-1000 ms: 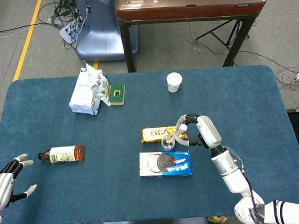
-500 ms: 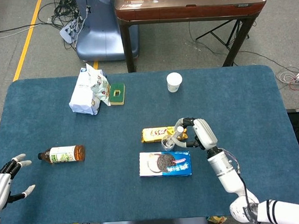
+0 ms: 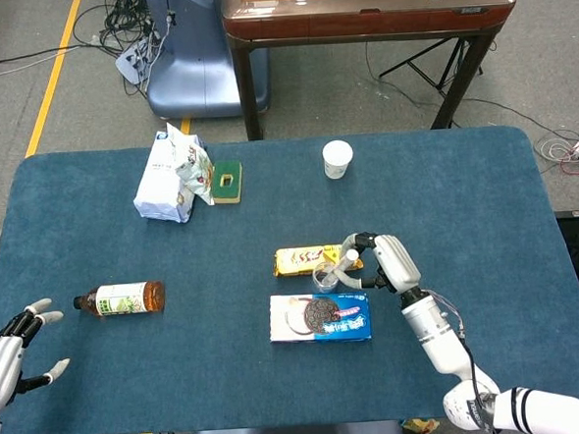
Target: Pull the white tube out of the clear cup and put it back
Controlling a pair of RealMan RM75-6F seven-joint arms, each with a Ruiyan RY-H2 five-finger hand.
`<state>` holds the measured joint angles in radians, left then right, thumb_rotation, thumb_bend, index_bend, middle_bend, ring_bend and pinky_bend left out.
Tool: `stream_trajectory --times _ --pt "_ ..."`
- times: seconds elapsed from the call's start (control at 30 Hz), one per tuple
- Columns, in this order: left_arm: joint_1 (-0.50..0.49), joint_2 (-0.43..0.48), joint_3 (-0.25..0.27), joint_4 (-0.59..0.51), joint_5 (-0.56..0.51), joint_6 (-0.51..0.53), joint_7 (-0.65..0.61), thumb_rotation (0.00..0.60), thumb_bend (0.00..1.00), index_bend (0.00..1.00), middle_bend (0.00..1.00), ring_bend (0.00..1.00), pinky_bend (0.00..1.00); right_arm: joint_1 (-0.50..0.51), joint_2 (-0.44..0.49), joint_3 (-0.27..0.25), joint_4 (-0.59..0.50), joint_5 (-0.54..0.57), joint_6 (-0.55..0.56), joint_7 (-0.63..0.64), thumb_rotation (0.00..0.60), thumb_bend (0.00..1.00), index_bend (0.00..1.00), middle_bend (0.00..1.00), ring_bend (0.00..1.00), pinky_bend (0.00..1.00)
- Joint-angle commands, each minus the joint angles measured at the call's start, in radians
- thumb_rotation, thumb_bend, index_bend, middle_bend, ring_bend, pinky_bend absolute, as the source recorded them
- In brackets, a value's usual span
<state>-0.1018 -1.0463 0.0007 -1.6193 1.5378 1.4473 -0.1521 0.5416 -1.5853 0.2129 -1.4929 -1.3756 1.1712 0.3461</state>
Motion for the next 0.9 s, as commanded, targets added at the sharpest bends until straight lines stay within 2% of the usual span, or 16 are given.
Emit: stream_trajectory --times 0.03,0.53,0.7,0.9 --pt "0.0 0.0 -0.001 0.0 0.0 0.001 -0.001 0.6 0.21 0.28 0.16 0.21 0.39 0.001 -0.009 -0.006 0.015 0.001 -0.009 0.002 0.6 0.53 0.75 0.63 0.45 0.45" --pt "0.003 0.003 0.001 -0.001 0.005 0.006 -0.009 0.6 0.21 0.28 0.16 0.21 0.4 0.009 -0.034 -0.019 0.057 -0.006 -0.029 -0.009 0.6 0.53 0.75 0.53 0.37 0.45" --pt "0.003 0.003 0.001 0.0 0.008 0.006 -0.007 0.6 0.21 0.28 0.16 0.21 0.4 0.011 -0.038 -0.018 0.066 -0.004 -0.034 -0.011 0.6 0.52 0.75 0.47 0.32 0.4" --pt "0.003 0.004 0.002 0.0 0.009 0.007 -0.011 0.6 0.21 0.28 0.16 0.21 0.4 0.014 -0.045 -0.018 0.075 -0.001 -0.042 -0.019 0.6 0.51 0.75 0.45 0.3 0.37"
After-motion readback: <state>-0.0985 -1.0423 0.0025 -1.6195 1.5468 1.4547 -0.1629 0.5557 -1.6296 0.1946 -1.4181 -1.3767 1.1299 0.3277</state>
